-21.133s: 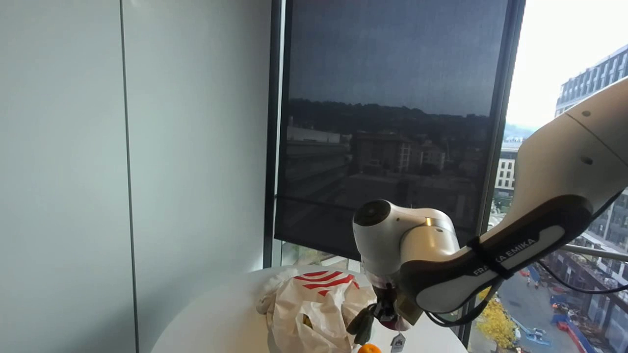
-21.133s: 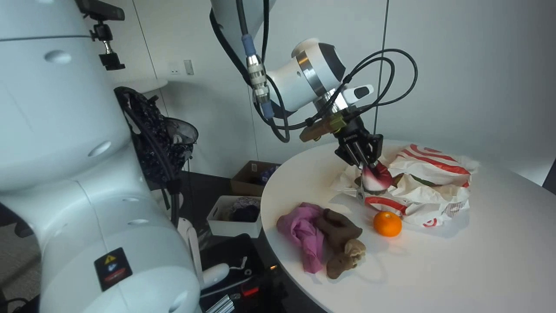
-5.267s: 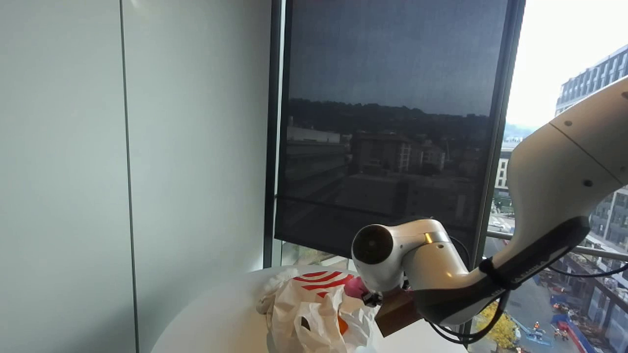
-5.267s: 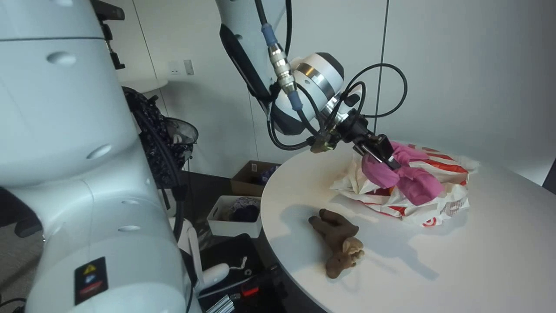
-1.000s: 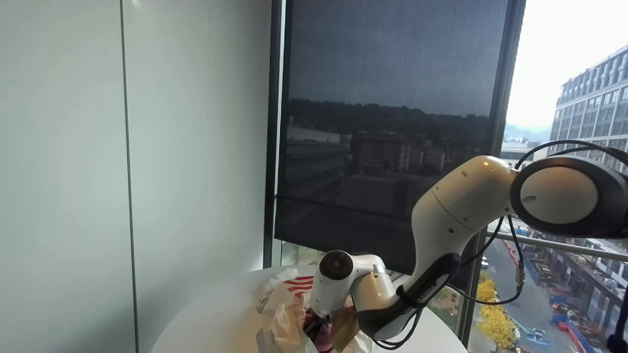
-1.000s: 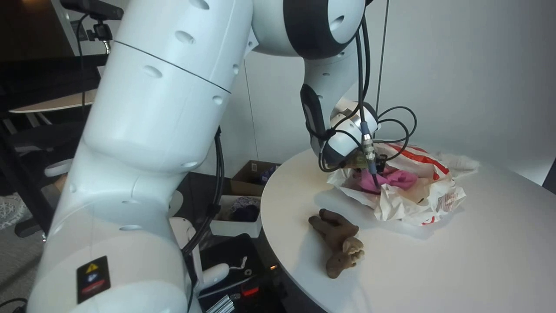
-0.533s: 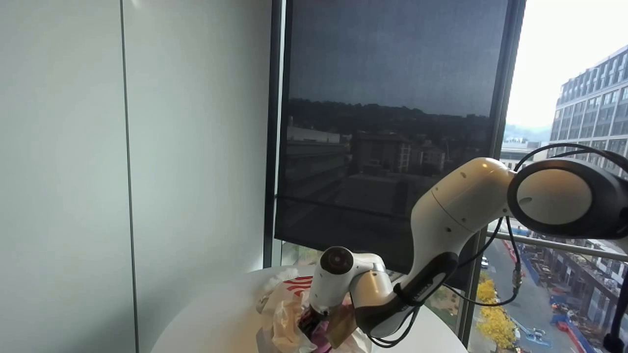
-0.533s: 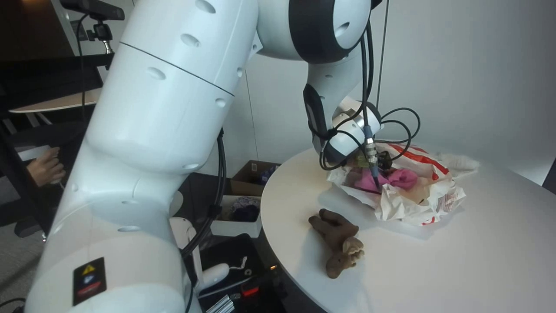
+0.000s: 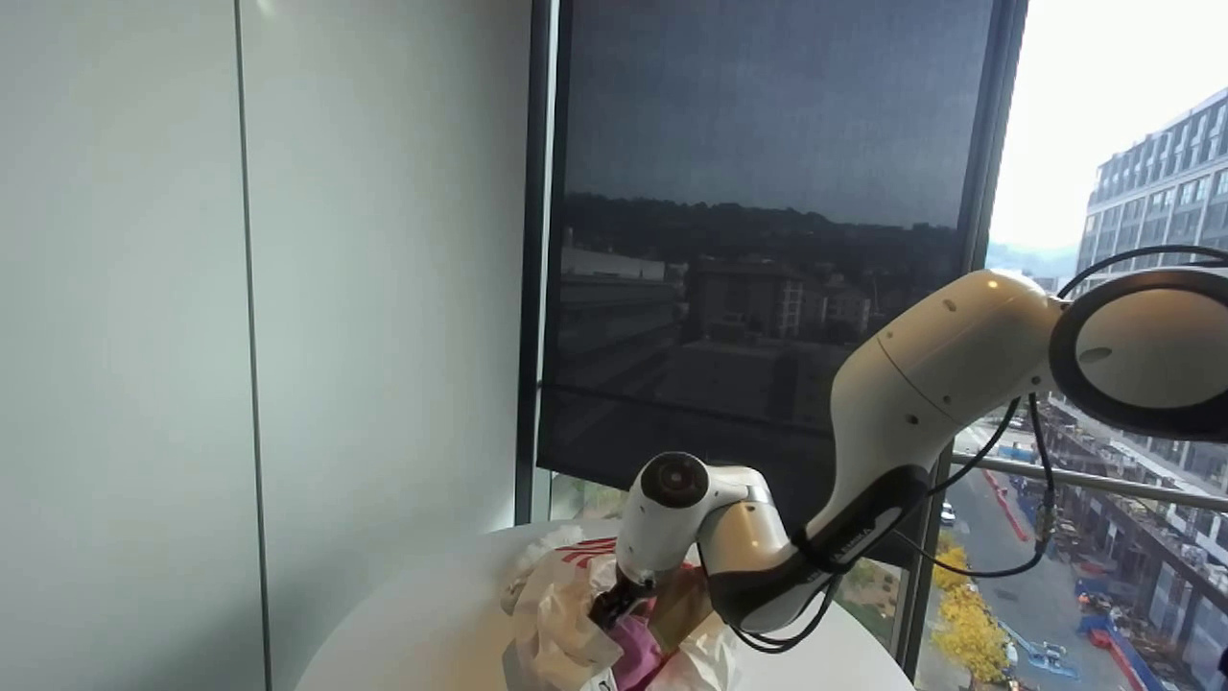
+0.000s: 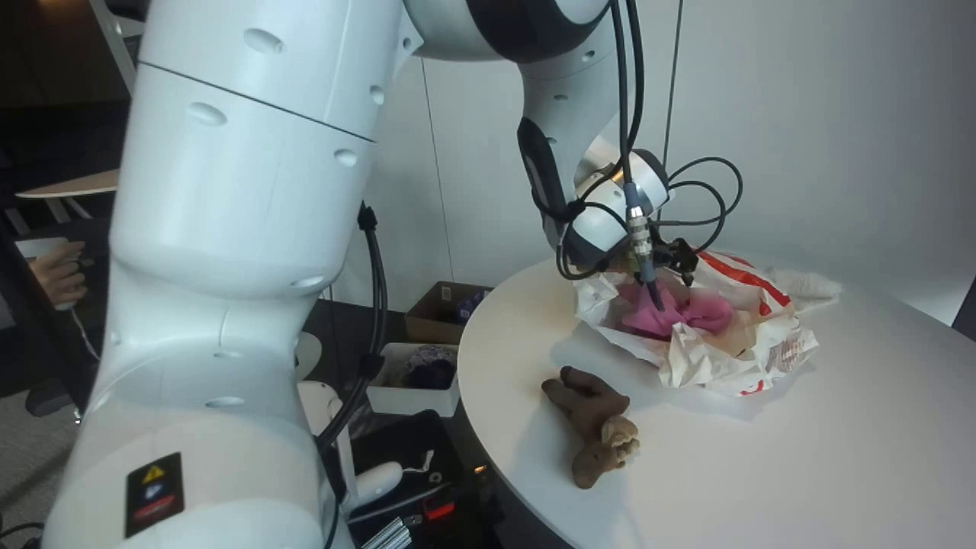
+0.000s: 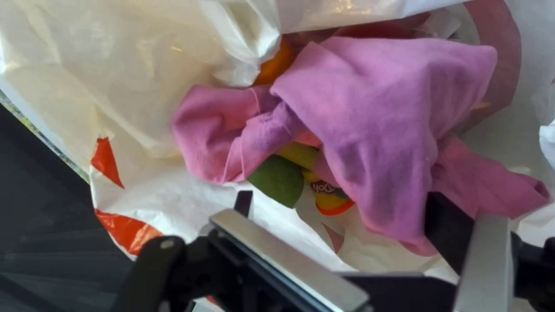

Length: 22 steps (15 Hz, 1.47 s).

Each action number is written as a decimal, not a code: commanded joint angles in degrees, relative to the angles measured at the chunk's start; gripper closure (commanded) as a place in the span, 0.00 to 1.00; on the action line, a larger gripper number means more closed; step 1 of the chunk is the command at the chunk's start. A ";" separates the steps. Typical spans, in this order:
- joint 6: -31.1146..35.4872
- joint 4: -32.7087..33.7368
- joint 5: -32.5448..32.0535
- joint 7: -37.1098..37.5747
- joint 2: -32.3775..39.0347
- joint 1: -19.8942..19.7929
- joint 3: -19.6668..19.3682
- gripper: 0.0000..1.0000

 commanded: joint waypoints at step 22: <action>-9.97 -36.26 46.74 -25.87 -23.75 4.41 0.04 0.00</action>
